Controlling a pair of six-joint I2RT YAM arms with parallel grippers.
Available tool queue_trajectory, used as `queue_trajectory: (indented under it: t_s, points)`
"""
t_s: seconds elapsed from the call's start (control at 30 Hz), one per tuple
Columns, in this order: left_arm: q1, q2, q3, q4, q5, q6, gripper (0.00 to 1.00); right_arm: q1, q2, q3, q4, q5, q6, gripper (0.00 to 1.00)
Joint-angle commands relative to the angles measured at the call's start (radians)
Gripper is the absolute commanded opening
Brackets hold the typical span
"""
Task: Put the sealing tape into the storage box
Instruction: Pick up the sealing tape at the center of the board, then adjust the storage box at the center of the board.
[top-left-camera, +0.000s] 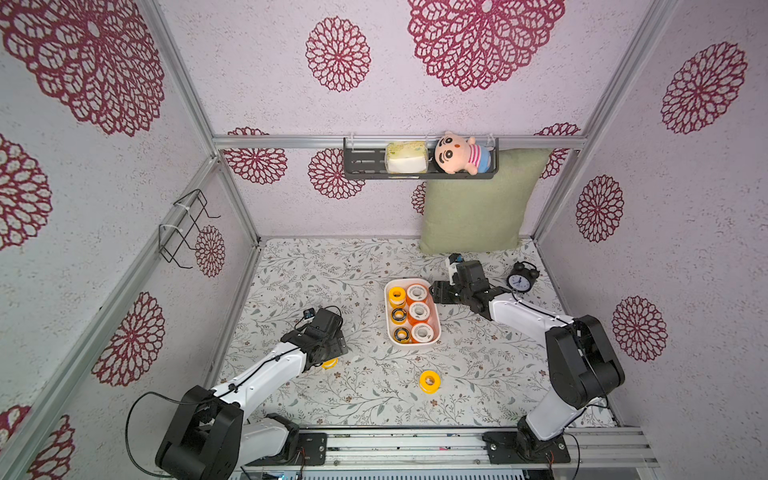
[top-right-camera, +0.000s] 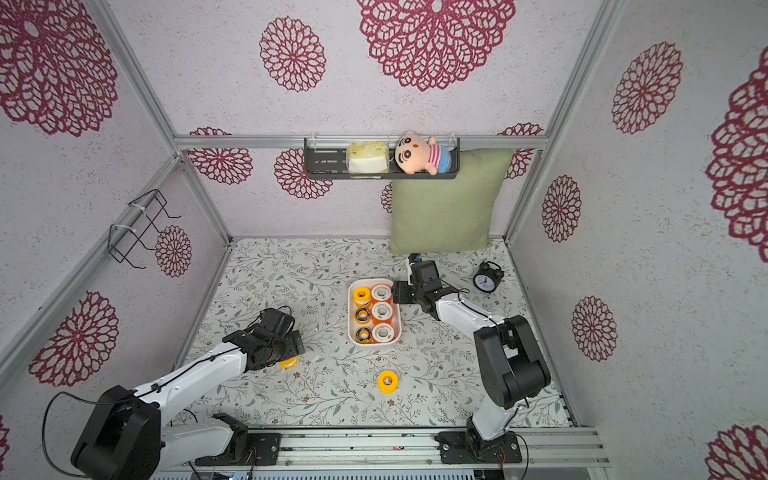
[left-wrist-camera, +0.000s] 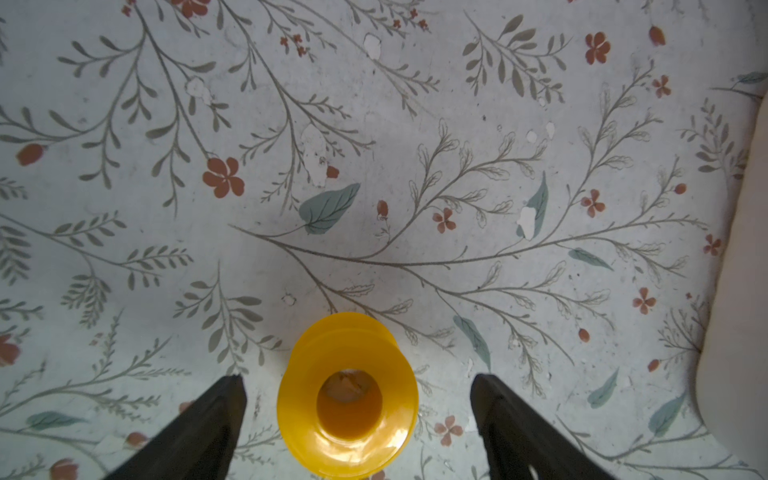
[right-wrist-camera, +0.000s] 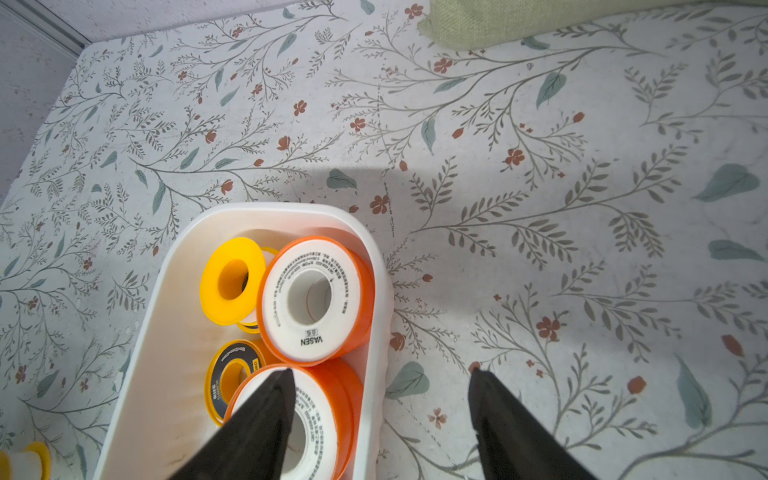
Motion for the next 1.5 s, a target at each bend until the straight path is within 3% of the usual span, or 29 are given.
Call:
queue_trajectory:
  t_s: [0.0,0.67,0.93,1.47]
  points:
    - [0.007,0.028,-0.013,0.025,0.019,-0.004,0.91,-0.005,-0.031,0.004,0.025,-0.02,0.017,0.73]
    - [0.007,0.088,-0.013,0.059,0.014,0.0,0.75,-0.005,-0.027,-0.003,0.019,-0.026,0.017,0.73]
    - [0.007,0.09,-0.005,0.063,0.017,0.009,0.6,-0.006,-0.027,-0.003,0.016,-0.032,0.016,0.73]
    - [0.006,-0.014,0.11,-0.042,0.015,0.069,0.61,-0.006,-0.05,-0.056,0.0,-0.086,-0.014,0.73]
